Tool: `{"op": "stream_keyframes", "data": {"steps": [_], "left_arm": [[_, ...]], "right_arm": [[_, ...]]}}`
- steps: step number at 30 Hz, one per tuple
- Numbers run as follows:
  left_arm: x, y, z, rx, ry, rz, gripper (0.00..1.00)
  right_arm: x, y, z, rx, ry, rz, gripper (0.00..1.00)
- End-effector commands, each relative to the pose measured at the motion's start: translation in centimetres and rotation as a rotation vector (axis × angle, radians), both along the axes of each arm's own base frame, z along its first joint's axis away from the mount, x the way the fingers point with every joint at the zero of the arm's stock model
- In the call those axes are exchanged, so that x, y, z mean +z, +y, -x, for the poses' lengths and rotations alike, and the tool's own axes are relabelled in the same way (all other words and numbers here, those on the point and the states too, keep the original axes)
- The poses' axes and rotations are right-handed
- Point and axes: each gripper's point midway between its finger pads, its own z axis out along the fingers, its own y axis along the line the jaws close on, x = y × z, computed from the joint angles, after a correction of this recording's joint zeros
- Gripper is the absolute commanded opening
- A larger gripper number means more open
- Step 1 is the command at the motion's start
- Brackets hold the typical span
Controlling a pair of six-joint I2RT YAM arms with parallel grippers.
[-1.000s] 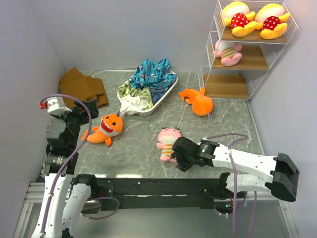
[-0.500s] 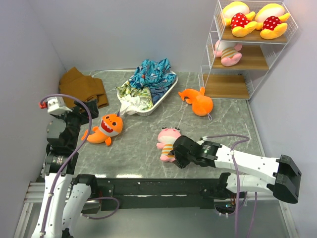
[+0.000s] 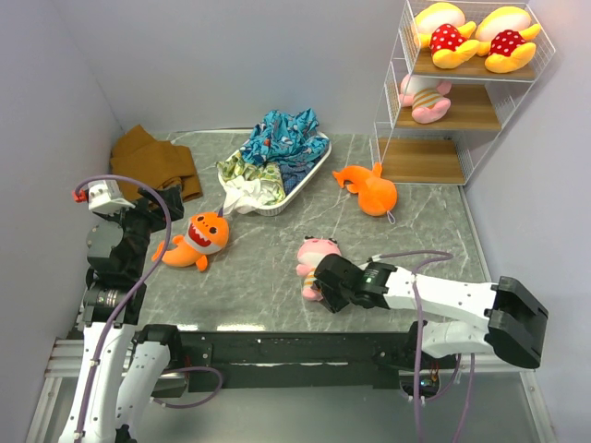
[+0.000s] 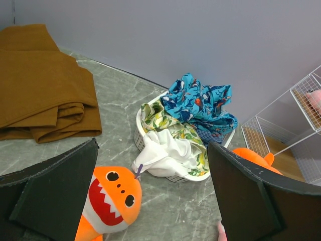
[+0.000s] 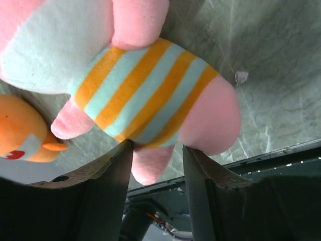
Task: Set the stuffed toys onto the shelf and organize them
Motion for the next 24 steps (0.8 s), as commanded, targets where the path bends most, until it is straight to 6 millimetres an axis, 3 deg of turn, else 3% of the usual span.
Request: {"op": "stream_keyframes", "data": {"steps": [1,4,6,7,8,12,16,18,19,24], "left_arm": [[0.9,0.0,0.1,0.000,-0.034,-0.012,0.96],[0.8,0.0,0.1,-0.001,-0.031,-0.014,0.96],[0.8,0.1,0.2,0.002,-0.032,-0.012,0.96],[0.9,0.0,0.2,0.000,-0.034,-0.014,0.96],[0.8,0.0,0.2,0.000,-0.034,-0.012,0.96],[0.9,0.1,0.2,0.003,-0.035,-0.012,0.96],[1.0,0.1,0.3,0.005,-0.038,-0.012,0.96],[0.9,0.1,0.2,0.007,-0.035,-0.014,0.97],[0.9,0.1,0.3,0.005,-0.035,-0.012,0.96],[0.8,0.1,0.2,0.003,-0.034,-0.014,0.96]], "right_arm": [[-0.3,-0.2,-1.9,-0.229,0.004,-0.058,0.53],[-0.8,-1.2,-2.5,-0.251,-0.015,0.004,0.53],[-0.8,-1.8,-2.6,-0.259,-0.025,0.040,0.46],[-0.6,-2.1,-2.9,-0.267,-0.037,0.051,0.39],[-0.4,-2.2,-3.1,-0.267,-0.047,0.057,0.26],[-0.4,-3.2,-3.0,-0.278,-0.055,0.099,0.01],[1.2,-4.1,-3.7,-0.293,-0.112,0.126,0.00],[2.3,-5.6,-4.1,-0.305,-0.158,0.187,0.00],[3.6,-5.5,-4.5,-0.309,-0.182,0.186,0.00],[7.7,-8.8,-5.7,-0.345,-0.312,0.302,0.00]]}}
